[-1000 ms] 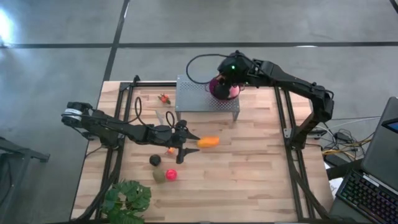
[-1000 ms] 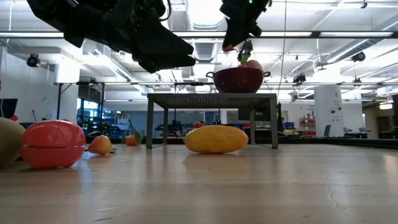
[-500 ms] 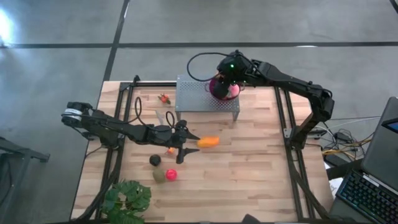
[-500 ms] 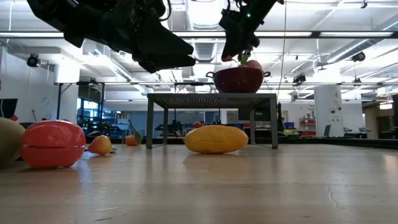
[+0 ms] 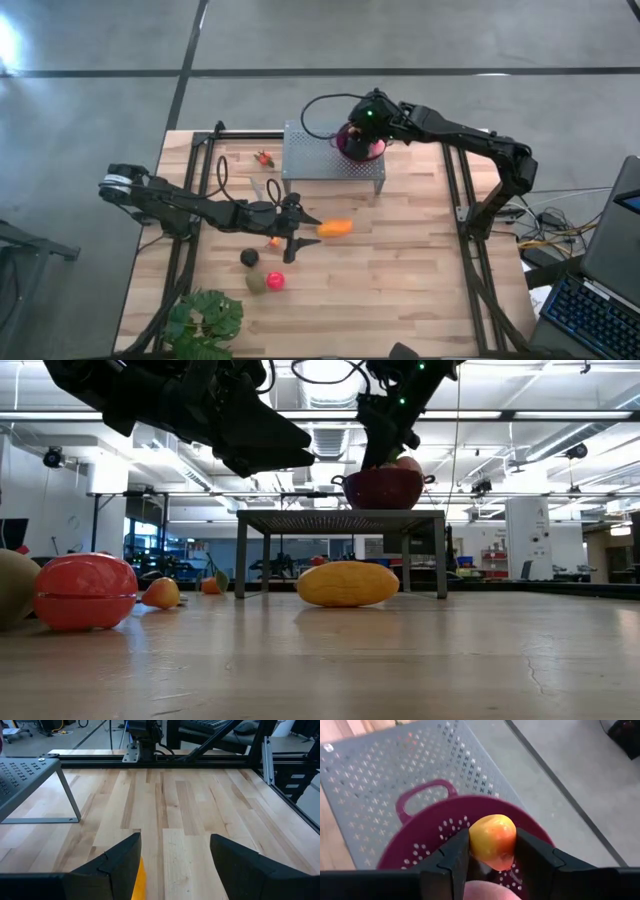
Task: Pick & Place Fruit
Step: Put the pear into the purple bowl on the shelf, then put the mango into the purple bowl on the shelf
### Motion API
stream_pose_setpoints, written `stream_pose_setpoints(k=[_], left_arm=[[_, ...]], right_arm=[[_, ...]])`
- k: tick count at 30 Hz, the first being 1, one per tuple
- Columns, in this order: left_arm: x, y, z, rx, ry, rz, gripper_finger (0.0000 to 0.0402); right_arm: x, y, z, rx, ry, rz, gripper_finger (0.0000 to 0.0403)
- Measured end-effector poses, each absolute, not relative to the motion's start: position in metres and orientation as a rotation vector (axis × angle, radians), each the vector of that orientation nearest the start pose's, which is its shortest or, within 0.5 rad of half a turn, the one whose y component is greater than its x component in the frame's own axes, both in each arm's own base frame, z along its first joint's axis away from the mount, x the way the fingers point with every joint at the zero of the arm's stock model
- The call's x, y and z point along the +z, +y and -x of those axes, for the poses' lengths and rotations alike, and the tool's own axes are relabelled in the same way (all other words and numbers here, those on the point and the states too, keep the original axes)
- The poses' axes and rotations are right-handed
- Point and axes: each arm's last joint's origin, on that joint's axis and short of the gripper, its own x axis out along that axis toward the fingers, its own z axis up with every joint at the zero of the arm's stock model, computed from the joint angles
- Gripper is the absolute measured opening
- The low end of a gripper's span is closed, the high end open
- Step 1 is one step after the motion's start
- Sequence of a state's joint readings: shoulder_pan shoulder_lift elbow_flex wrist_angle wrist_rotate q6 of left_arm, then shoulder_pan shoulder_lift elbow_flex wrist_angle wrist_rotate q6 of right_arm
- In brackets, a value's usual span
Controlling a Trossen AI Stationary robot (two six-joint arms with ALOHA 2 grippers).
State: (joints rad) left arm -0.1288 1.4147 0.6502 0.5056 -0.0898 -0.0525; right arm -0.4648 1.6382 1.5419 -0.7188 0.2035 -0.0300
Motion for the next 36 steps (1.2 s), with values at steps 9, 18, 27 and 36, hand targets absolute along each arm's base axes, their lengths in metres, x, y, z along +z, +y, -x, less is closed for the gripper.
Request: stream_pose_setpoints(k=[9, 18, 27, 36], left_arm=[[0.213, -0.035, -0.289, -0.032, 0.258, 0.024, 0.0243], [0.213, -0.035, -0.289, -0.032, 0.258, 0.024, 0.0243], [0.213, -0.035, -0.289, -0.032, 0.258, 0.024, 0.0243], [0.213, -0.035, -0.289, -0.032, 0.259, 0.023, 0.0243]], right_arm=[[0.324, -0.163, -0.312, -0.613, 0.863, -0.08, 0.0148], [0.323, -0.163, -0.312, -0.615, 0.868, -0.082, 0.0187], [0.323, -0.163, -0.312, -0.614, 0.87, -0.076, 0.0218], [0.345, -0.159, -0.316, -0.599, 0.811, -0.045, 0.0243]])
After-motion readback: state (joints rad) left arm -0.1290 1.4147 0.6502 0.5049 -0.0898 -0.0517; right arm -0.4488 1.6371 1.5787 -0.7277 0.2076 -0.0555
